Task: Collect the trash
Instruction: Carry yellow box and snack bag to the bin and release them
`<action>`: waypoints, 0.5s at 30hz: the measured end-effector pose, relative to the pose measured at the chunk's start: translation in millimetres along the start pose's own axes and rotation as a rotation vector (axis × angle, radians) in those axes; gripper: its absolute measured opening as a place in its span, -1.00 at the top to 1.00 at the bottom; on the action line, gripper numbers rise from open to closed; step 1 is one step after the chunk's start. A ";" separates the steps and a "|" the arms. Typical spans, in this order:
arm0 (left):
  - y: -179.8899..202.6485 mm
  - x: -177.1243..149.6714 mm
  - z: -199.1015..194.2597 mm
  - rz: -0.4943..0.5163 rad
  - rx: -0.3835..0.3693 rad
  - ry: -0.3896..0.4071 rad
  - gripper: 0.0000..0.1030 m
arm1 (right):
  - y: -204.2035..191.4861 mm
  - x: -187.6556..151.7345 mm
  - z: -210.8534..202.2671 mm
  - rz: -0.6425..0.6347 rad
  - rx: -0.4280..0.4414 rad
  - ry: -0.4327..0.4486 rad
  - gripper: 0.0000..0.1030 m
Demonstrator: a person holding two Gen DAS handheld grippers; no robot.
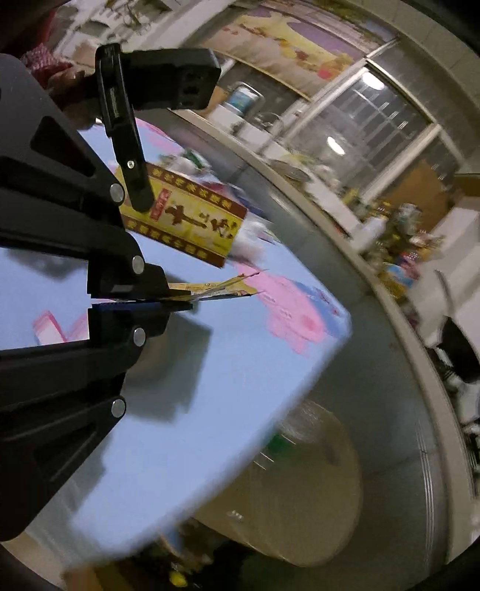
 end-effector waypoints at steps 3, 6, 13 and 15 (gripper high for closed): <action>34.6 31.1 20.2 0.086 -0.016 0.002 0.57 | 27.4 31.3 -21.4 0.020 -0.055 0.094 0.99; 64.9 59.8 49.6 0.126 -0.028 -0.016 0.57 | 58.6 58.5 -38.6 0.051 -0.114 0.182 0.99; 116.9 108.5 124.7 0.192 -0.028 -0.078 0.57 | 118.2 87.8 -44.7 0.088 -0.232 0.259 0.99; 127.2 117.3 145.3 0.206 -0.020 -0.093 0.56 | 132.1 90.2 -40.2 0.094 -0.256 0.256 0.99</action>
Point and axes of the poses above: each gripper's, at about its wrist camera, not at the fingertips, and z roughly the way its jaws point, y to its right, x to its top, the point moved 5 cm from there along z, roughly the way its jaws point, and after that the axes turned 3 degrees about -z, right-handed, at the moved point
